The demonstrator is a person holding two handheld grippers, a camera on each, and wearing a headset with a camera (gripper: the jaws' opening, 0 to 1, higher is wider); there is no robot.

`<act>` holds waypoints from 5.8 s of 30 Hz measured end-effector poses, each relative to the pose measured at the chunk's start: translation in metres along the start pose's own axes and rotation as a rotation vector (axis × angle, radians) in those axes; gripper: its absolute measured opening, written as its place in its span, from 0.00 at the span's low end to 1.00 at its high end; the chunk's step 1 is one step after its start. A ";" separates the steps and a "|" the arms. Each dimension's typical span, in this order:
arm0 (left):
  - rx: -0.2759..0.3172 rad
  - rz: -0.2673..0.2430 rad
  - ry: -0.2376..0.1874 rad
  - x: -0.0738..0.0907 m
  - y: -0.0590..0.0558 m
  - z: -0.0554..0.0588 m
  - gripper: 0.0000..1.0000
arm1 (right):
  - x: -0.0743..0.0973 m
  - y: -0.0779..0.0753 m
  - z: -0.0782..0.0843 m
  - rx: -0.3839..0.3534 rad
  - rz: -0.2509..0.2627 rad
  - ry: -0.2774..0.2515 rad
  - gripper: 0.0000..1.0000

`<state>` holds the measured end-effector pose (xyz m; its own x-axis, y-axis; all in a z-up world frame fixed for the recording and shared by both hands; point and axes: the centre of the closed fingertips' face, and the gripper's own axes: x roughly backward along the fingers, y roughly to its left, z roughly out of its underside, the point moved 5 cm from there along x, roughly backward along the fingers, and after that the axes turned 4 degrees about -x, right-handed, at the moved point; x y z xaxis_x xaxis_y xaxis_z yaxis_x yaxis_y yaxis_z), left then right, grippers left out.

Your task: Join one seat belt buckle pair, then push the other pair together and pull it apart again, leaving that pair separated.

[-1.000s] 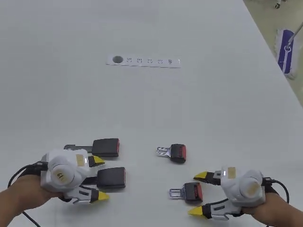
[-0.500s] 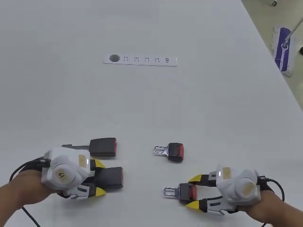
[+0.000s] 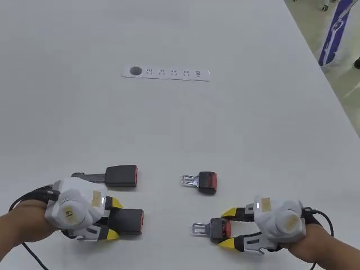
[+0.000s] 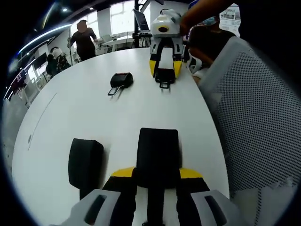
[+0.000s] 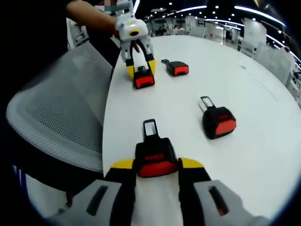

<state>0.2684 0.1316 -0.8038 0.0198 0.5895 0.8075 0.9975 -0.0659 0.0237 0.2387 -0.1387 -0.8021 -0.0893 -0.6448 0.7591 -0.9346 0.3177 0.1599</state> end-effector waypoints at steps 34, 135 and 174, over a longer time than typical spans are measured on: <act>0.044 -0.019 -0.023 0.004 0.001 0.000 0.34 | -0.048 0.011 -0.047 -0.032 -0.047 -0.197 0.35; 0.071 -0.004 -0.133 0.005 0.002 0.010 0.32 | -0.097 0.026 -0.098 0.028 0.004 -0.230 0.33; 0.150 -0.081 -0.093 0.018 0.002 -0.008 0.69 | -0.080 0.021 -0.106 -0.144 0.045 -0.291 0.80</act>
<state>0.2704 0.1355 -0.7846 -0.0618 0.6600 0.7487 0.9948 0.1018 -0.0076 0.2631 -0.0072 -0.7925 -0.2434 -0.7929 0.5586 -0.8709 0.4322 0.2339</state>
